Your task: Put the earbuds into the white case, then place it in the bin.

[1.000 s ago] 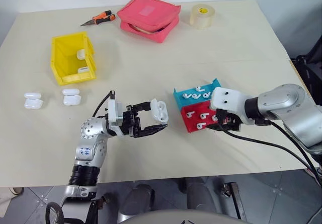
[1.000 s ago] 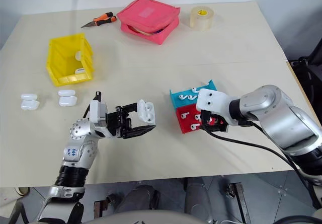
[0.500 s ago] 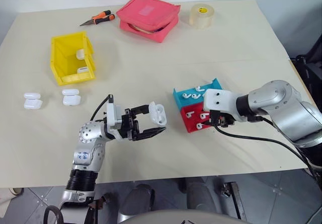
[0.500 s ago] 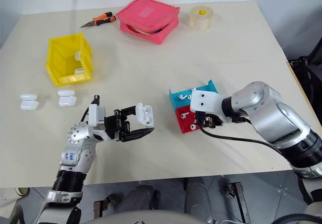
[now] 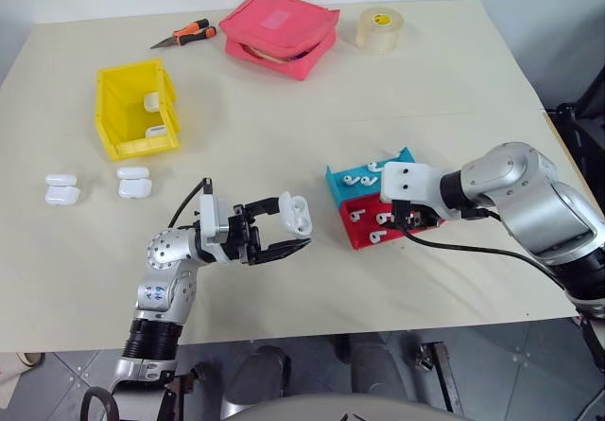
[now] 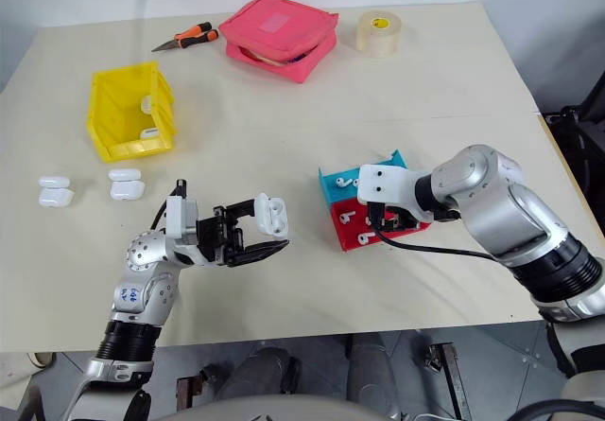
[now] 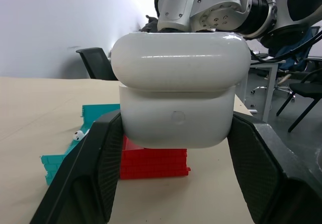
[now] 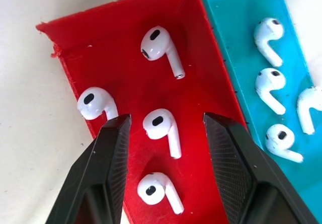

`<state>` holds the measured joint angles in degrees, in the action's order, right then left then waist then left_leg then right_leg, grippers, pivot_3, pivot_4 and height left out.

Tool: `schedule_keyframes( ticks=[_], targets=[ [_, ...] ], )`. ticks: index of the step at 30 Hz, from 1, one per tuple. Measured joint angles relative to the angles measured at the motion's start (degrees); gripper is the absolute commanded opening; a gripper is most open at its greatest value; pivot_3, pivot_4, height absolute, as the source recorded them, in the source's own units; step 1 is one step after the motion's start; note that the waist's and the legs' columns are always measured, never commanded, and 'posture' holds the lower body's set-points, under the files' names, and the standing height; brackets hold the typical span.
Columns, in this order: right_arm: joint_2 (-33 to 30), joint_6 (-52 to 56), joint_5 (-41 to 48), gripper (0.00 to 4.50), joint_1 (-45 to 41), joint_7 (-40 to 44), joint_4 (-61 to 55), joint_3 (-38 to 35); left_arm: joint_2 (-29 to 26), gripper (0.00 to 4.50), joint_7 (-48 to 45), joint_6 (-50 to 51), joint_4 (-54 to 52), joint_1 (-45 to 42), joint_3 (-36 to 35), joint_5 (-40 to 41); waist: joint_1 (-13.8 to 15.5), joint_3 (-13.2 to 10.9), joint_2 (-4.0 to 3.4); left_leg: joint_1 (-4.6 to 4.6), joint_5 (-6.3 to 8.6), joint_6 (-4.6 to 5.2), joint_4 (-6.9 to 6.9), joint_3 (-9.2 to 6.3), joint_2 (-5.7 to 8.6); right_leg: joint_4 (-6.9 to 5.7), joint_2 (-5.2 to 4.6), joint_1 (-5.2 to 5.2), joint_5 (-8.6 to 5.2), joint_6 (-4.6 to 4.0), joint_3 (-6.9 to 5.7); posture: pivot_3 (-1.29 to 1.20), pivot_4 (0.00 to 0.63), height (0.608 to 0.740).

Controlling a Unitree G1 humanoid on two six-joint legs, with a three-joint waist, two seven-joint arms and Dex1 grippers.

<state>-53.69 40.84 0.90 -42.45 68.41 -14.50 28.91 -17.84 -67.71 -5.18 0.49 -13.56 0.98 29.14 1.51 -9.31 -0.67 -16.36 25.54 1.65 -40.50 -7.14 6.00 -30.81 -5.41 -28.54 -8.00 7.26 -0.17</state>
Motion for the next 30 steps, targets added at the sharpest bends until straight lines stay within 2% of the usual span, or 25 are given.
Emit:
schedule_keyframes(
  ticks=[22,25,29,30],
  targets=[
    [2.6,-5.0,-5.9,2.35,-0.5,4.1,4.7,0.1,-0.2,2.75,1.7,0.0,-1.7,0.8,0.0,0.0,0.0,0.0,0.0,-0.01,0.0,0.0,0.0,-0.01,0.0,0.0,0.0,-0.01,0.0,0.0,0.0,0.0,0.15,0.74],
    [2.7,-5.6,-6.4,1.77,-0.5,4.5,5.0,0.1,-0.2,2.75,1.8,0.0,-1.9,0.8,0.1,0.0,0.0,0.0,0.0,0.0,0.0,0.0,0.0,-0.01,-0.01,-0.01,0.0,-0.01,0.0,0.0,0.0,0.0,0.15,0.74],
    [3.0,-5.8,-6.6,0.49,-0.5,4.8,5.2,0.1,-0.2,2.75,1.9,0.0,-1.9,1.0,0.0,0.0,0.0,0.0,0.0,-0.01,0.0,0.0,0.0,-0.01,0.0,-0.01,0.0,-0.01,0.0,0.0,0.0,0.0,0.15,0.74],
    [3.0,-5.8,-6.7,0.49,-0.5,4.8,5.2,0.1,-0.2,2.75,2.0,0.0,-2.0,1.0,0.0,0.0,0.0,0.0,0.0,0.0,0.0,0.0,0.0,-0.01,0.0,-0.01,0.0,-0.01,0.0,0.0,0.0,0.0,0.15,0.74]
  ],
)
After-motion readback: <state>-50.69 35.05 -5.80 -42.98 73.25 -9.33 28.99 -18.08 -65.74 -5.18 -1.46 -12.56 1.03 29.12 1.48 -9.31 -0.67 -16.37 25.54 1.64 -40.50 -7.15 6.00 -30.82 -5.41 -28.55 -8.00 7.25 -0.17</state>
